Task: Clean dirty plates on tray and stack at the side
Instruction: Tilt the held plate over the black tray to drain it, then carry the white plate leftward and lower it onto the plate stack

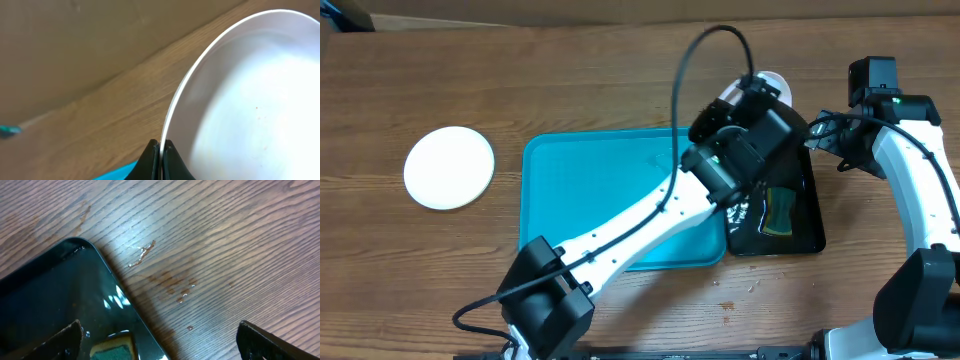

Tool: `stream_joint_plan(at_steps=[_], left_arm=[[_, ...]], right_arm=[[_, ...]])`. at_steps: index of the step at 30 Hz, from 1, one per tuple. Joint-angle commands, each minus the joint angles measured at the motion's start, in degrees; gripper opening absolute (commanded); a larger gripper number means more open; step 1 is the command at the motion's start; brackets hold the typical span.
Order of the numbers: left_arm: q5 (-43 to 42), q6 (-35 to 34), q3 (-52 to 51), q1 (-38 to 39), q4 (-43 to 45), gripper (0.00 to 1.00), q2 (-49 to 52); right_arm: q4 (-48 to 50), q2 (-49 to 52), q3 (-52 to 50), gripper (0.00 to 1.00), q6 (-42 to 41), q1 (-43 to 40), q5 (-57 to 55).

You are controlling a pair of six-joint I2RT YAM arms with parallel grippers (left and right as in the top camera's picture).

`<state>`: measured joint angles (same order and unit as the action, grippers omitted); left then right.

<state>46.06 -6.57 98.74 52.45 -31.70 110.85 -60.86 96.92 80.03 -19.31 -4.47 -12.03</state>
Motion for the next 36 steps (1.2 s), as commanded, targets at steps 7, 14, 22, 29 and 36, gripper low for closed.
stream_joint_plan(at_steps=[7, 14, 22, 29, 36], left_arm=[[8.8, 7.1, 1.4, 3.1, 4.1, 0.04, -1.1], [13.3, 8.3, 1.4, 4.8, 5.6, 0.04, -1.1], [11.9, 7.5, 1.4, 4.1, 5.7, 0.04, -1.1], [-15.1, -6.3, 1.4, -4.3, -0.4, 0.04, -1.1], [-42.0, -17.9, 1.4, -22.4, -8.7, 0.04, -1.1]], right_arm=[[0.3, -0.2, 0.1, 1.00, -0.5, 0.1, -0.8], [0.3, -0.2, 0.1, 1.00, -0.5, 0.1, -0.8], [0.3, -0.2, 0.1, 1.00, -0.5, 0.1, -0.8], [0.3, -0.2, 0.1, 1.00, -0.5, 0.1, -0.8], [0.3, -0.2, 0.1, 1.00, -0.5, 0.1, -0.8]])
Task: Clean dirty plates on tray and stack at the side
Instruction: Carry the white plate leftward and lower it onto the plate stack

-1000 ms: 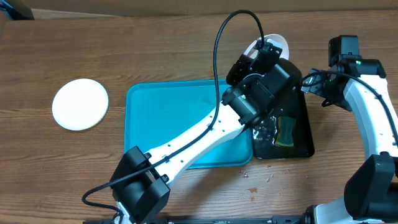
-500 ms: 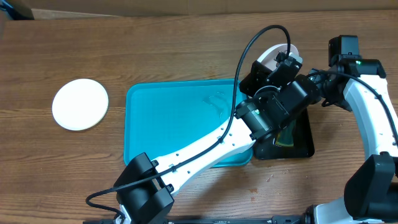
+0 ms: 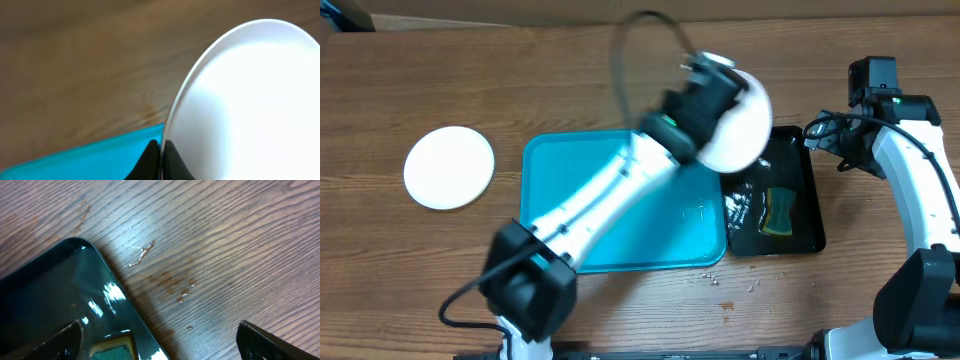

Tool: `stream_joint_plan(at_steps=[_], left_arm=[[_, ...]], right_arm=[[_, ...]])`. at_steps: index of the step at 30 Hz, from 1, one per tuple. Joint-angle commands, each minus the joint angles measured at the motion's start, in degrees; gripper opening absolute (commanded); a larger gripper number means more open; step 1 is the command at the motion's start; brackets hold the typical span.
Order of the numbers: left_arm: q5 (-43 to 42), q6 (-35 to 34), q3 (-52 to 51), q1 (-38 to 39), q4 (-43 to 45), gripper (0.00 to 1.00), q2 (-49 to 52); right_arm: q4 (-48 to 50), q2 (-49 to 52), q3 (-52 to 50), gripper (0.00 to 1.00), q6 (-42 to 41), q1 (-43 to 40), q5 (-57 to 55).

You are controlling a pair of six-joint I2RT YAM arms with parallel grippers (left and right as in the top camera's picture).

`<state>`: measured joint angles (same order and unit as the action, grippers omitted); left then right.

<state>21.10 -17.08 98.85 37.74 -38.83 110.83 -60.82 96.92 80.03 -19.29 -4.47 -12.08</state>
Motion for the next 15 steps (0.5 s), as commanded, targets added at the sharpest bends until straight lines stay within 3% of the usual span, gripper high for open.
stream_joint_plan(at_steps=[1, 5, 11, 15], left_arm=[[-19.7, -7.4, 1.3, -10.6, -2.9, 0.04, -1.1], [-26.5, -7.4, 1.3, -23.3, -10.7, 0.04, -1.1], [-24.8, -7.3, 1.3, -41.9, -23.0, 0.04, -1.1], [-23.3, -7.4, 1.0, -53.3, -26.6, 0.04, -1.1]], right_arm=[[0.3, -0.2, 0.1, 1.00, -0.5, 0.1, -0.7], [0.3, -0.2, 0.1, 1.00, -0.5, 0.1, -0.7], [0.3, -0.2, 0.1, 1.00, -0.5, 0.1, -0.7], [0.3, -0.2, 0.1, 1.00, -0.5, 0.1, -0.7]])
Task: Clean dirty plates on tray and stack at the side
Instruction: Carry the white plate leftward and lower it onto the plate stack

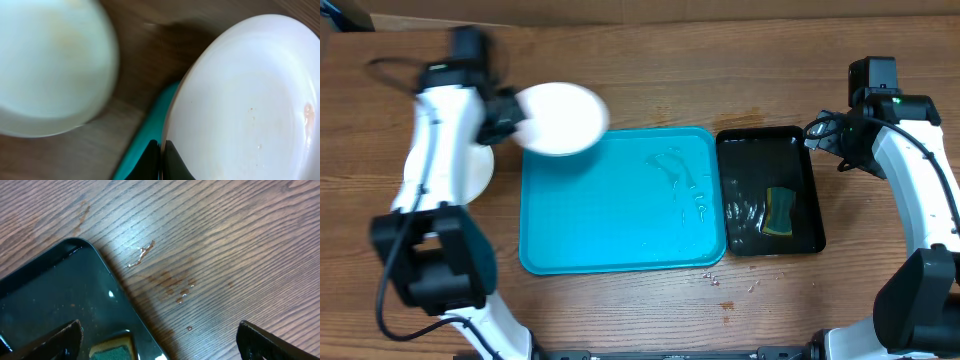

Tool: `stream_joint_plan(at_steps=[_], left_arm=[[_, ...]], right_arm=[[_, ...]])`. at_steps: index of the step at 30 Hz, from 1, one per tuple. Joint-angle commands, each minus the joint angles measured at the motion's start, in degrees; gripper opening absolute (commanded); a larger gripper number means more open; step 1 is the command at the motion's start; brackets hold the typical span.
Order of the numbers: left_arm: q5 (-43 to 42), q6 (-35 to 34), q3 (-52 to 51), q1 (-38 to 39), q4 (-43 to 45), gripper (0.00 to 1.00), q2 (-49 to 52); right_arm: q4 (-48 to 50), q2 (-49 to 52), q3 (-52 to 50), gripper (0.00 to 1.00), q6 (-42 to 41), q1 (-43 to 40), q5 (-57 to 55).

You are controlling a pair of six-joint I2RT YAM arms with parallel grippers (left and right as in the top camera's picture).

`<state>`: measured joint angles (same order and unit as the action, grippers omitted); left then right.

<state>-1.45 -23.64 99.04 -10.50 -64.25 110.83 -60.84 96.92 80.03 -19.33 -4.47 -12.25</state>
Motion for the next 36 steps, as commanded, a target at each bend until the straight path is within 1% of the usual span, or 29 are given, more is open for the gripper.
stream_joint_plan(at_steps=[1, 7, 12, 17, 21, 25, 26, 27, 28, 29, 30, 32, 35, 36], left_arm=[[-0.8, -0.9, 0.7, -7.8, -1.7, 0.04, -1.1], [-2.6, -0.8, 0.3, -20.1, -2.2, 0.04, -1.1], [-2.1, -0.9, -1.3, -25.3, -1.2, 0.04, -1.0], [3.4, -2.8, -5.8, -26.6, 2.6, 0.04, -1.0], [3.8, -2.7, -10.6, -26.6, 7.5, 0.04, -1.0], [1.0, -1.4, -12.7, -26.6, 12.3, 0.04, -1.0], [-0.1, -0.5, -12.6, -26.6, 12.8, 0.07, -1.0], [-2.6, 0.9, -12.6, -26.6, 13.3, 0.27, -1.0], [-4.5, 2.0, -12.5, -26.6, 13.6, 0.52, -1.0], [-6.3, 2.7, -12.3, -26.6, 13.6, 0.72, -1.0], [-8.6, 3.2, -11.9, -26.6, 13.5, 0.81, -1.0], [-12.9, 4.8, -10.7, -26.5, 12.6, 0.90, -1.0], [-19.9, 7.0, -8.1, -26.0, 10.5, 0.90, -1.1], [-26.3, 10.7, -6.3, -25.2, 9.6, 0.88, -1.1]], right_arm=[[0.3, -0.2, 0.1, 1.00, -0.4, 0.1, -0.5], [0.3, -0.2, 0.1, 1.00, -0.4, 0.1, -0.5], [0.3, -0.2, 0.1, 1.00, -0.4, 0.1, -0.5], [0.3, -0.2, 0.1, 1.00, -0.4, 0.1, -0.5], [0.3, -0.2, 0.1, 1.00, -0.4, 0.1, -0.5], [0.3, -0.2, 0.1, 1.00, -0.4, 0.1, -0.5], [0.3, -0.2, 0.1, 1.00, -0.4, 0.1, -0.5], [0.3, -0.2, 0.1, 1.00, -0.4, 0.1, -0.5], [0.3, -0.2, 0.1, 1.00, -0.4, 0.1, -0.5], [0.3, -0.2, 0.1, 1.00, -0.4, 0.1, -0.5], [0.3, -0.2, 0.1, 1.00, -0.4, 0.1, -0.5], [0.3, -0.2, 0.1, 1.00, -0.4, 0.1, -0.5], [0.3, -0.2, 0.1, 1.00, -0.4, 0.1, -0.5], [0.3, -0.2, 0.1, 1.00, -0.4, 0.1, -0.5]])
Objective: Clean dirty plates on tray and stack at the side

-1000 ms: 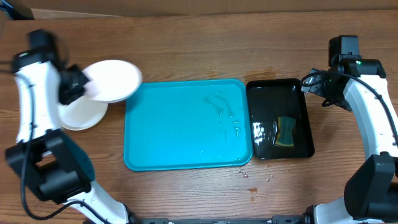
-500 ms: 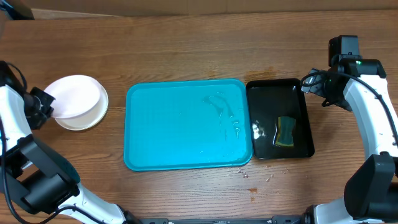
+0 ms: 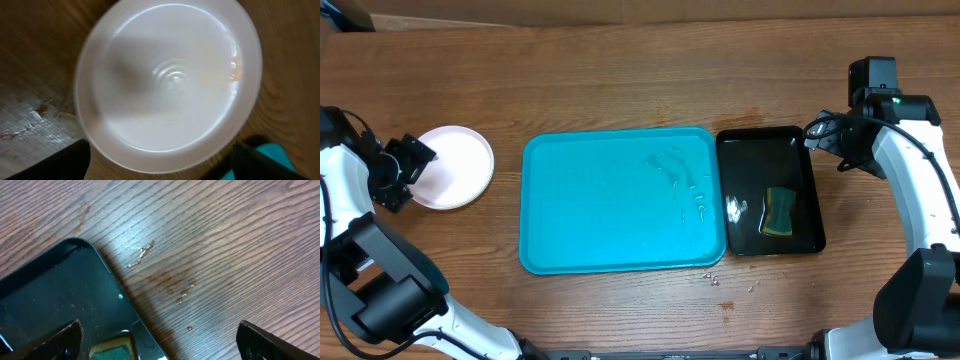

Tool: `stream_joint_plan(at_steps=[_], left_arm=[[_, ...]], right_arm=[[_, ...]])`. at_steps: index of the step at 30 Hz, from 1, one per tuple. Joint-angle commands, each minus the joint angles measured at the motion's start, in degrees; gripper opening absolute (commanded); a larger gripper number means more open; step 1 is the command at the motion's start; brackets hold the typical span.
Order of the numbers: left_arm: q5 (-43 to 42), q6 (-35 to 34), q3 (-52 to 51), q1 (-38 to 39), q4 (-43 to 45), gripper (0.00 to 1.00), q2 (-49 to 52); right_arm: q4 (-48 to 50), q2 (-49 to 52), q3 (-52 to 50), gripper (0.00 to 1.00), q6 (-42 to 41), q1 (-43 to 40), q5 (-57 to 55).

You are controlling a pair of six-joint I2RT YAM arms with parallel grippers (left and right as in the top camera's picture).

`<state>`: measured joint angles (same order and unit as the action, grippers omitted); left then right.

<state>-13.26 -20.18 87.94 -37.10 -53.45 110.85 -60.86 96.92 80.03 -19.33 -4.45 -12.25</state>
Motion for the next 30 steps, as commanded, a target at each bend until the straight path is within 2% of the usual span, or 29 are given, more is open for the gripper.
stream_joint_plan(at_steps=[1, 4, 6, 15, 30], left_arm=[[-17.0, 8.7, 5.6, 1.9, -1.8, 0.86, -1.2], [-19.6, 9.9, 7.4, 4.3, -3.6, 0.88, -1.2], [-19.5, 9.9, 7.5, 5.9, -3.7, 1.00, -1.1], [-19.2, 9.9, 7.4, 11.8, -3.5, 1.00, -1.1], [-19.1, 9.9, 7.4, 12.4, -3.5, 1.00, -1.1]], right_arm=[[0.3, -0.2, 0.1, 1.00, -0.4, 0.1, -0.5], [0.3, -0.2, 0.1, 1.00, -0.4, 0.1, -0.5], [0.3, -0.2, 0.1, 1.00, -0.4, 0.1, -0.5], [0.3, -0.2, 0.1, 1.00, -0.4, 0.1, -0.5], [0.3, 0.2, 0.1, 1.00, -0.4, 0.1, -0.5]])
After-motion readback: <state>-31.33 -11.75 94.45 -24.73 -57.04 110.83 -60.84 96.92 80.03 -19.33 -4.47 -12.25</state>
